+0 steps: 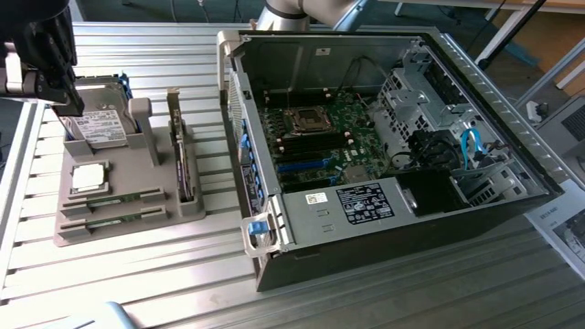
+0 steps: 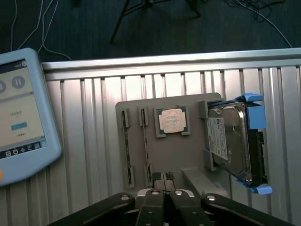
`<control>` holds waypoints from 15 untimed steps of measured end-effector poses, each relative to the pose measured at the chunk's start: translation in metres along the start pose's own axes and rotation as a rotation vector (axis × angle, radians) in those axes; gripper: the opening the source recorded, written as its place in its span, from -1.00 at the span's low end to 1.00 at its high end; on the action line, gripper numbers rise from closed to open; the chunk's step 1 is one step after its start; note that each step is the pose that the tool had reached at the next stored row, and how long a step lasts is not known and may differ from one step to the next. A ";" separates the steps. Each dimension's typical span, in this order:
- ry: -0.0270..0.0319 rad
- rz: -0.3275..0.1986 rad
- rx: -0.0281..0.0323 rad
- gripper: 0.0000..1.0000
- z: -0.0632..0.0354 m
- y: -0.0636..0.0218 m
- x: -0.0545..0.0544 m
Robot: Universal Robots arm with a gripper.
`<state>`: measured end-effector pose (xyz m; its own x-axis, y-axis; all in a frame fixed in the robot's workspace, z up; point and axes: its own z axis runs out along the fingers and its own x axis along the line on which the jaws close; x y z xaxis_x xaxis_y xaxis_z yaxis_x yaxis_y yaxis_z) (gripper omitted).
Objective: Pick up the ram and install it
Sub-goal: 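Pick up the ram and move it above insertion slot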
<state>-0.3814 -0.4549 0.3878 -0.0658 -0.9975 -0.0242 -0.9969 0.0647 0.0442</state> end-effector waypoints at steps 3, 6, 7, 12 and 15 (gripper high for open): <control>0.0000 0.000 0.0000 -0.80 0.0018 -0.0004 0.006; 0.0000 0.000 0.0000 -0.80 0.0047 -0.0011 0.014; 0.0000 0.000 0.0000 -0.80 0.0055 -0.0012 0.015; 0.0000 0.000 0.0000 -0.80 0.0127 -0.0020 0.023; -0.0002 0.000 0.0000 -0.80 0.0178 -0.0026 0.029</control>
<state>-0.3814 -0.4832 0.3692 -0.0658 -0.9975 -0.0244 -0.9969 0.0647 0.0442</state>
